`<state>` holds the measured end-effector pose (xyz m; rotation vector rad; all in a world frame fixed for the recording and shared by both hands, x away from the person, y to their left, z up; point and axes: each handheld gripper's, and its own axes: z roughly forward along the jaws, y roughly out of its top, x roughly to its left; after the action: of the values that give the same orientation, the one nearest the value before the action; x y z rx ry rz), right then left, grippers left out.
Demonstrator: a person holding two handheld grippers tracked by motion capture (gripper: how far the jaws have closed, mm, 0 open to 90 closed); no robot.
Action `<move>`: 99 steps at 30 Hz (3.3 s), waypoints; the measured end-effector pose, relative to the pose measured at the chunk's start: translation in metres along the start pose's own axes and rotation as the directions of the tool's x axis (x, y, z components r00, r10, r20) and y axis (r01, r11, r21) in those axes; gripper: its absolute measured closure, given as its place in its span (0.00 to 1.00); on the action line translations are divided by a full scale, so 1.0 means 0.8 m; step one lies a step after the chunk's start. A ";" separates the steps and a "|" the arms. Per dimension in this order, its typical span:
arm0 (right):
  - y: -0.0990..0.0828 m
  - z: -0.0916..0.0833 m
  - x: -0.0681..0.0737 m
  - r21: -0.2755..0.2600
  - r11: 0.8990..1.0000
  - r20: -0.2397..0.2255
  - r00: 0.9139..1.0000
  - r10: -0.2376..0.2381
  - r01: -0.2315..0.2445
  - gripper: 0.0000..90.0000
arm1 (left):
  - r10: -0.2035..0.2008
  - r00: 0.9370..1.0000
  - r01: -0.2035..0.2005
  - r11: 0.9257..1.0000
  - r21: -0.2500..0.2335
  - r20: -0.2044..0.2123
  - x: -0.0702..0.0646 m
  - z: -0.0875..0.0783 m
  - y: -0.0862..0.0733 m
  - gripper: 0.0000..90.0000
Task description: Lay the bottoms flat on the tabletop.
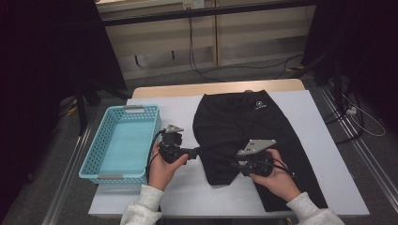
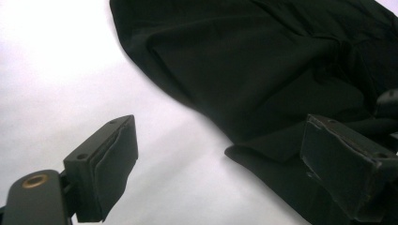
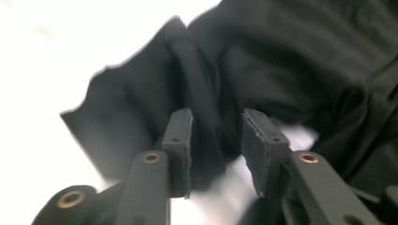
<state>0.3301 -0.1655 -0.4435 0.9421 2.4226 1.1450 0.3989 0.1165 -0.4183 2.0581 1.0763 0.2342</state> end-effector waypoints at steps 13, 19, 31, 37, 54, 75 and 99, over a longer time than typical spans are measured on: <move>0.043 0.050 0.030 -0.013 0.998 0.000 0.998 -0.058 0.058 0.62 | -0.002 1.000 0.002 1.000 0.011 -0.016 0.002 -0.007 -0.010 0.13; 0.038 0.059 0.024 0.021 0.999 -0.018 0.999 -0.032 0.032 0.93 | -0.007 1.000 0.008 1.000 0.020 -0.024 0.005 -0.011 -0.015 0.13; 0.015 -0.010 0.002 -0.037 0.999 0.002 1.000 -0.010 0.010 0.99 | 0.000 1.000 0.000 1.000 0.009 -0.001 -0.003 -0.004 -0.007 0.13; -0.024 -0.029 -0.017 0.031 0.999 0.033 0.999 0.026 -0.027 0.95 | 0.006 1.000 -0.006 1.000 0.019 0.018 -0.007 0.004 -0.002 0.13; 0.024 0.005 0.003 -0.047 0.998 0.030 0.999 -0.027 0.029 0.49 | 0.010 1.000 -0.010 1.000 0.020 0.007 -0.006 0.002 -0.006 0.13; -0.011 -0.036 -0.044 -0.055 0.997 0.084 0.995 0.059 -0.054 0.98 | 0.003 1.000 -0.004 1.000 0.016 0.020 -0.006 0.007 -0.002 0.13; 0.020 0.009 0.018 -0.030 0.998 -0.031 0.998 -0.059 0.058 0.52 | 0.002 1.000 -0.002 1.000 0.026 0.002 -0.003 0.001 -0.010 0.13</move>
<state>0.3302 -0.1443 -0.4360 0.8447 2.4342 1.1802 0.3928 0.1166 -0.4242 2.0822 1.0814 0.2202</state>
